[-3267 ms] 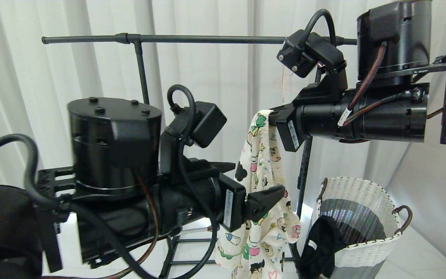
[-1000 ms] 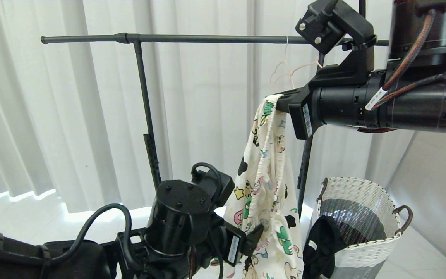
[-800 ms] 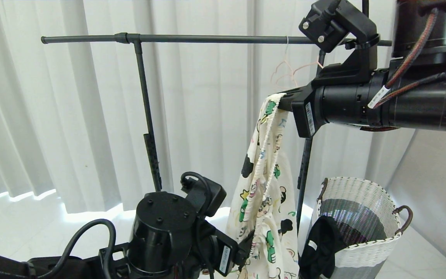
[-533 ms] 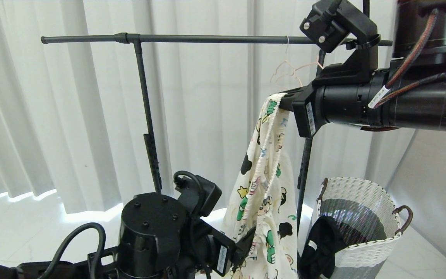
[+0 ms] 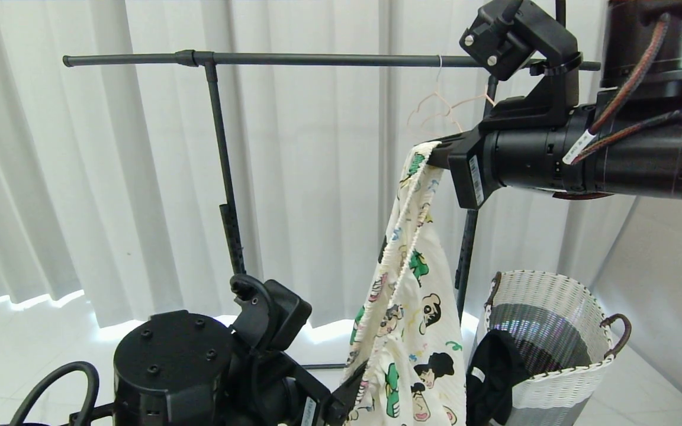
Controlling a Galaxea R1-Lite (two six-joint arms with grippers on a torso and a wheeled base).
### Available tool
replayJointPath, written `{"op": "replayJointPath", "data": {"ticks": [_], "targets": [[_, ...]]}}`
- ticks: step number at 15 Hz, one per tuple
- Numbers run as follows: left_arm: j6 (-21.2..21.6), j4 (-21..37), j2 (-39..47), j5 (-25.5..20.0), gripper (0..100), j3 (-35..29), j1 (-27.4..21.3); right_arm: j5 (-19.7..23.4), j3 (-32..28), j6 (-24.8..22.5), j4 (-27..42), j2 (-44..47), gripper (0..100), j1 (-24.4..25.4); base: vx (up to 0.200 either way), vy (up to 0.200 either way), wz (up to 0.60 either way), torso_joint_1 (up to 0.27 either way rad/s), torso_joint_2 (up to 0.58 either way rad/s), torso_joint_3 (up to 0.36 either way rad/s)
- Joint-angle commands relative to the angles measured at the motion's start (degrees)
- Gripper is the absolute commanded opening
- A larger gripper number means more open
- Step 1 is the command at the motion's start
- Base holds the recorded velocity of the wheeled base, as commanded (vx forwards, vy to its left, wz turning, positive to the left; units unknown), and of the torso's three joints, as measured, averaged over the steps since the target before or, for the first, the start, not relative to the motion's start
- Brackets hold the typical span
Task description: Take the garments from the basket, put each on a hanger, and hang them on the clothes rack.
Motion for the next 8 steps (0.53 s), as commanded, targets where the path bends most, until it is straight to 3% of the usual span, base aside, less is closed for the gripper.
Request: {"op": "replayJointPath", "data": {"ticks": [1, 3, 4, 8], "targets": [[-0.01, 0.08, -0.69, 0.01, 100, 0.25, -0.02, -0.22, 0.0, -0.1, -0.07, -0.05, 0, 0.94, 0.0, 0.0, 0.0, 0.0, 0.0, 0.0], [-0.01, 0.08, -1.48, 0.1, 100, 0.43, -0.02, -1.62, 0.17, -0.19, -0.07, -0.14, 0, 1.29, 0.0, 0.0, 0.0, 0.0, 0.0, 0.0], [-0.01, 0.08, -1.92, 0.1, 0, 0.43, 0.07, -1.8, 0.26, -0.1, -0.07, -0.14, 0, 1.2, 0.0, 0.0, 0.0, 0.0, 0.0, 0.0], [0.07, 0.08, -4.56, 1.15, 0, 0.78, 1.03, -6.02, 0.52, -0.1, 1.6, -1.02, 0, -1.09, 0.0, 0.0, 0.0, 0.0, 0.0, 0.0]]}}
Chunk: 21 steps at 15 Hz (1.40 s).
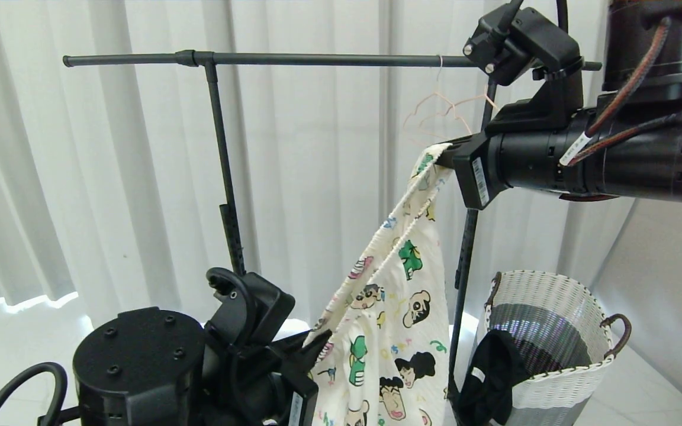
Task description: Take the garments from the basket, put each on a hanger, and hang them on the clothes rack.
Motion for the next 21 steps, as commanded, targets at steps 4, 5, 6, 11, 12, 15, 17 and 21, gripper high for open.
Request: {"op": "replayJointPath", "data": {"ticks": [4, 5, 6, 11, 12, 15, 17, 21], "targets": [[5.59, 0.06, -6.46, 0.54, 0, 1.38, 4.76, -0.98, 0.15, -0.01, 6.61, -4.26, 0, -5.03, 0.0, 0.0, 0.0, 0.0, 0.0, 0.0], [7.0, 1.03, -7.17, -0.6, 0, -0.47, 7.04, -0.98, 0.24, 0.07, 8.37, -5.67, 0, -5.64, 0.0, 0.0, 0.0, 0.0, 0.0, 0.0], [7.43, 4.1, -7.43, -0.78, 0, -3.1, 8.1, -1.07, 0.85, 0.07, 9.42, -6.63, 0, -5.64, 0.0, 0.0, 0.0, 0.0, 0.0, 0.0], [7.26, 40.23, -7.78, -8.43, 0, -31.05, 8.54, -1.24, 7.8, -0.01, 9.51, -12.78, 0, -3.18, 0.0, 0.0, 0.0, 0.0, 0.0, 0.0], [7.26, 49.72, -7.87, -12.47, 0, -37.91, 8.62, -1.24, 8.32, -0.01, 9.51, -13.58, 0, -2.92, 0.0, 0.0, 0.0, 0.0, 0.0, 0.0], [7.26, 72.75, -7.78, -23.63, 0, -55.31, 12.23, -1.24, 8.5, 0.07, 9.51, -14.98, 0, -2.83, 0.0, 0.0, 0.0, 0.0, 0.0, 0.0], [7.43, 80.31, -7.69, -26.53, 0, -60.5, 13.46, -1.16, 8.5, 0.07, 9.51, -15.42, 0, -2.83, 0.0, 0.0, 0.0, 0.0, 0.0, 0.0], [7.7, 80.13, -9.01, -27.41, 0, -57.95, 13.37, -1.16, 8.23, 0.07, 9.25, -17.35, 0, -2.74, 0.0, 0.0, 0.0, 0.0, 0.0, 0.0]]}}
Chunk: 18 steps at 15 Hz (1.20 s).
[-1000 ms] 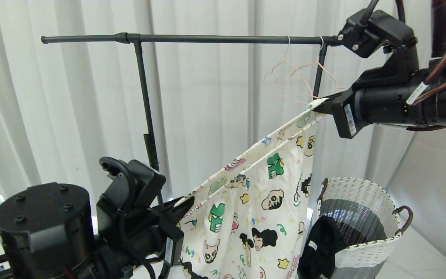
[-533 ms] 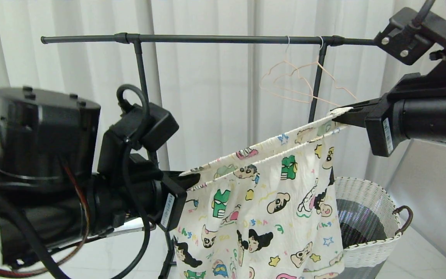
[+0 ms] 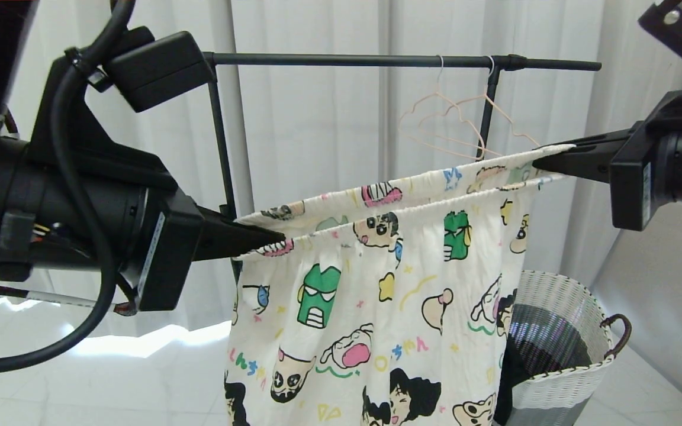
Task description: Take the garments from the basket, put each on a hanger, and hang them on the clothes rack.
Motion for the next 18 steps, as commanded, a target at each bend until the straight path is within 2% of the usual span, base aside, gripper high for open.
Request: {"op": "replayJointPath", "data": {"ticks": [1, 3, 4, 5, 6, 7, 9, 12, 13, 15, 16, 18], "targets": [[0.52, -0.06, -2.68, -0.29, 0, 1.36, 0.03, -0.02, 0.02, -0.1, 0.17, -2.1, 0, 0.31, 0.0, 0.0, 0.0, 0.0, 0.0, 0.0], [0.34, -0.06, -4.79, -0.38, 0, 2.15, 0.56, -0.02, 0.46, -0.01, 0.52, -4.3, 0, 1.54, 0.0, 0.0, 0.0, 0.0, 0.0, 0.0], [0.43, -1.2, -5.05, -0.38, 0, 2.06, 2.32, -0.02, 1.34, 0.08, 0.52, -5.44, 0, 2.69, 0.0, 0.0, 0.0, 0.0, 0.0, 0.0], [0.6, -3.31, -4.79, -0.29, 0, 1.97, 3.11, -0.02, 1.95, 0.16, 0.61, -6.23, 0, 3.3, 0.0, 0.0, 0.0, 0.0, 0.0, 0.0], [0.96, -9.29, -4.17, 0.06, 0, 1.89, 3.2, -0.02, 3.45, 0.16, 0.96, -7.28, 0, 4.01, 0.0, 0.0, 0.0, 0.0, 0.0, 0.0], [1.66, -12.28, -3.21, 0.41, 0, 1.36, 3.2, 0.16, 3.36, 0.16, 2.63, -7.81, 0, 4.18, 0.0, 0.0, 0.0, 0.0, 0.0, 0.0], [3.59, -12.63, -2.41, 0.67, 0, -0.05, 3.11, 0.24, 2.31, 0.08, 3.6, -7.81, 0, 4.18, 0.0, 0.0, 0.0, 0.0, 0.0, 0.0], [4.21, -12.72, -2.68, 0.58, 0, 0.39, 3.02, 0.16, 1.16, -0.01, 3.78, -7.81, 0, 4.18, 0.0, 0.0, 0.0, 0.0, 0.0, 0.0], [4.82, -13.42, -2.33, 0.58, 0, 1.09, 3.02, 0.24, 1.08, 0.08, 5.8, -8.95, 0, 4.36, 0.0, 0.0, 0.0, 0.0, 0.0, 0.0], [6.76, -19.13, -1.18, 0.58, 0, 3.03, 2.93, 1.83, -0.42, 1.22, 14.5, -11.85, 0, 6.64, 0.0, 0.0, 0.0, 0.0, 0.0, 0.0], [6.67, -22.12, 0.13, 0.58, 0, 3.38, 1.7, 3.76, -1.47, 3.59, 18.37, -12.82, 0, 9.02, 0.0, 0.0, 0.0, 0.0, 0.0, 0.0], [6.67, -23.61, 2.16, 0.67, 0, 3.29, 0.21, 6.75, -2.44, 7.81, 22.85, -13.26, 0, 14.55, 0.0, 0.0, 0.0, 0.0, 0.0, 0.0]]}}
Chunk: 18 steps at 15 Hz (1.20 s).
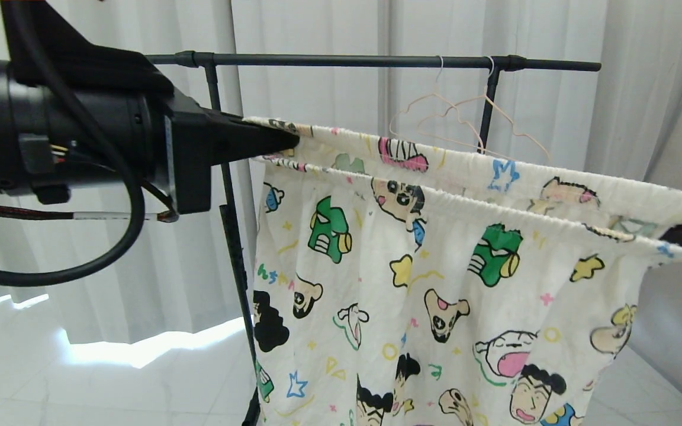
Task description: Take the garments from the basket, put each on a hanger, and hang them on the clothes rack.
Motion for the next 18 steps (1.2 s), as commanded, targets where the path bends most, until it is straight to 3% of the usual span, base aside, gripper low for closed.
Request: {"op": "replayJointPath", "data": {"ticks": [1, 3, 10, 12, 14, 17, 18], "targets": [[-0.34, -0.25, 3.19, -0.07, 0, 0.15, -2.09, 1.94, -0.56, 3.54, 1.83, -1.06, 0, 6.56, 0.0, 0.0, 0.0, 0.0, 0.0, 0.0], [-0.25, -0.25, 4.24, -0.07, 0, -0.03, -3.58, 2.03, -0.21, 6.18, 1.83, -0.1, 0, 9.02, 0.0, 0.0, 0.0, 0.0, 0.0, 0.0], [-0.34, -0.16, 2.92, 0.01, 0, 1.11, -4.29, 0.63, 0.75, 6.18, 1.74, 0.34, 0, 8.23, 0.0, 0.0, 0.0, 0.0, 0.0, 0.0], [-0.08, 0.28, 0.02, 1.42, 0, 3.93, -3.85, -1.31, 0.84, 5.92, 1.65, 0.52, 0, 4.71, 0.0, 0.0, 0.0, 0.0, 0.0, 0.0], [0.01, 0.72, -3.23, 7.05, 0, 8.94, -4.02, -1.48, 0.84, 5.57, 1.65, 1.04, 0, -0.03, 0.0, 0.0, 0.0, 0.0, 0.0, 0.0], [0.01, 0.72, -8.24, 7.22, 0, 14.03, -4.38, -2.01, 0.93, 1.7, -0.54, 3.59, 0, -6.8, 0.0, 0.0, 0.0, 0.0, 0.0, 0.0], [0.01, 0.72, -11.67, 7.4, 0, 16.58, -5.17, -2.01, 0.84, 0.29, -5.03, 6.32, 0, -9.18, 0.0, 0.0, 0.0, 0.0, 0.0, 0.0]]}}
